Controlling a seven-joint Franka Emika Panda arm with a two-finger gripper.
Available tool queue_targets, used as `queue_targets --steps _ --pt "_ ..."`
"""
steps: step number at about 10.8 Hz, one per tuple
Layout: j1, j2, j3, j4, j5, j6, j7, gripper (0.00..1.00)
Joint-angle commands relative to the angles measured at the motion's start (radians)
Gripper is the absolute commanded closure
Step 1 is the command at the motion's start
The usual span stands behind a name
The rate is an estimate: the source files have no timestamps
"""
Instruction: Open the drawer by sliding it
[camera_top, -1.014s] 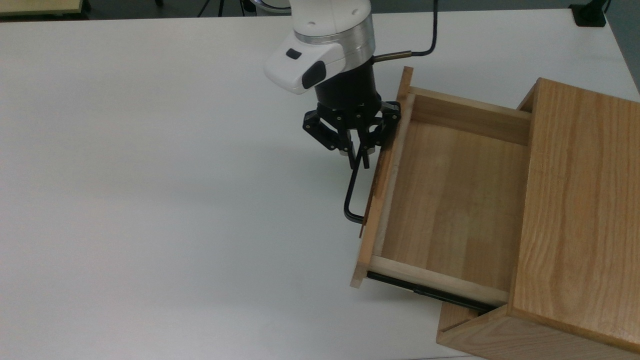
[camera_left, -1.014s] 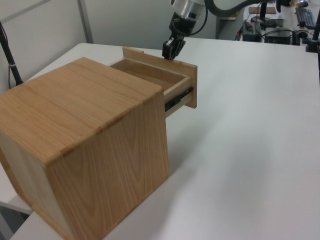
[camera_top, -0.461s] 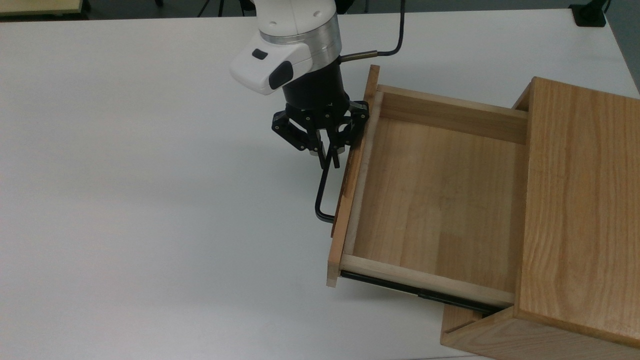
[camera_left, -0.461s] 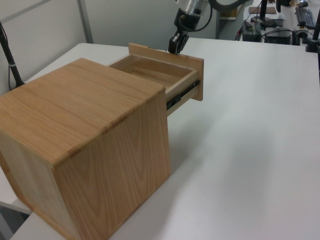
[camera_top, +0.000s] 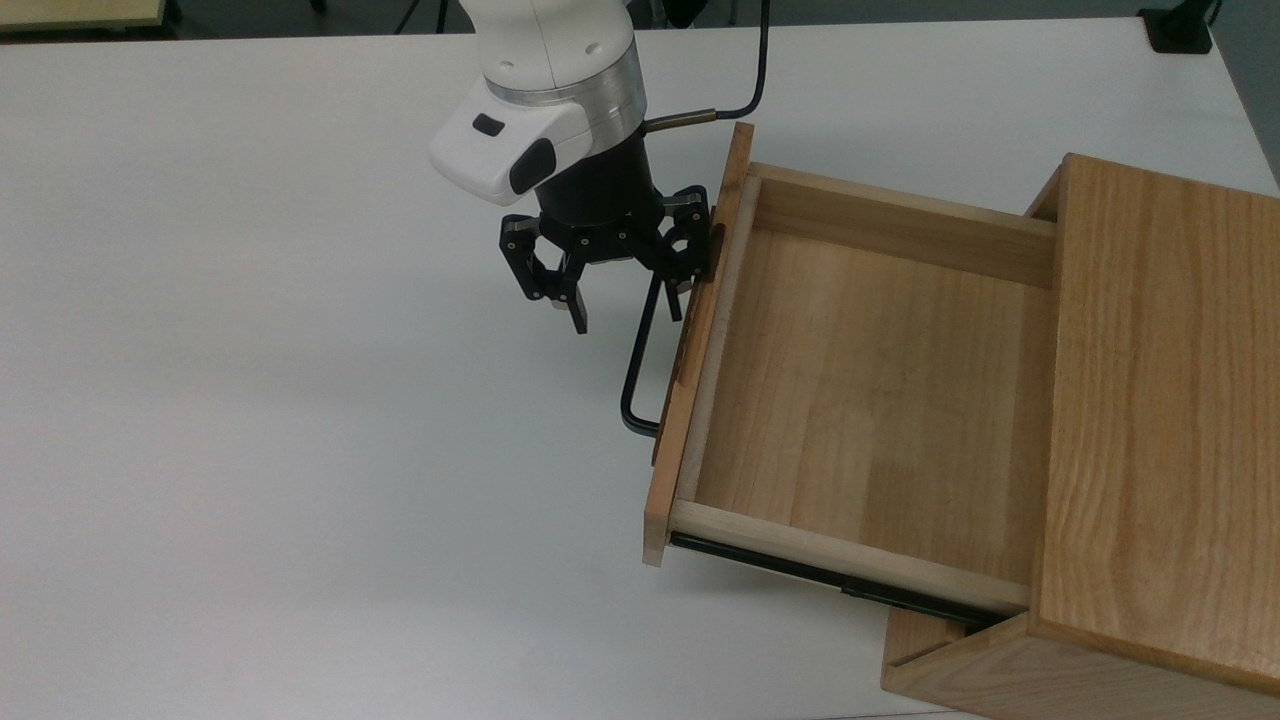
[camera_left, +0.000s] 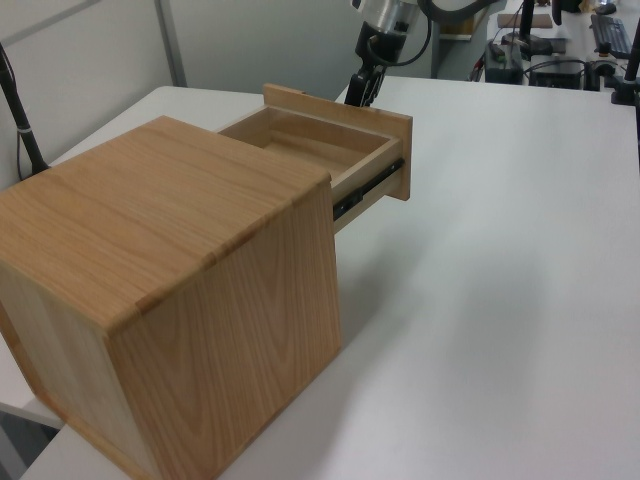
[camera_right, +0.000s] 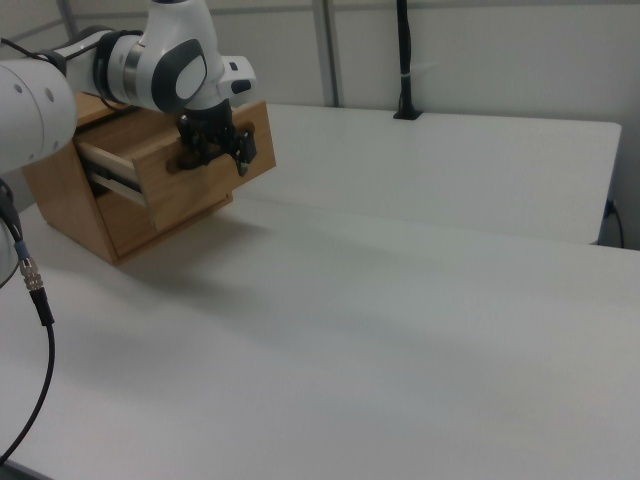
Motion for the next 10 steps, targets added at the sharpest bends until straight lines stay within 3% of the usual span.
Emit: queue_targets --steps 1,6,10 --pt "-0.022 -0.081 -0.006 -0.028 0.018 -0.095 0.068 0.00" --pt "-0.113 -0.223 -0.035 -0.029 0.003 -0.311 0.113 0.00" --pt "-0.095 -0.306 -0.178 -0.029 -0.008 -0.414 0.108 0.00"
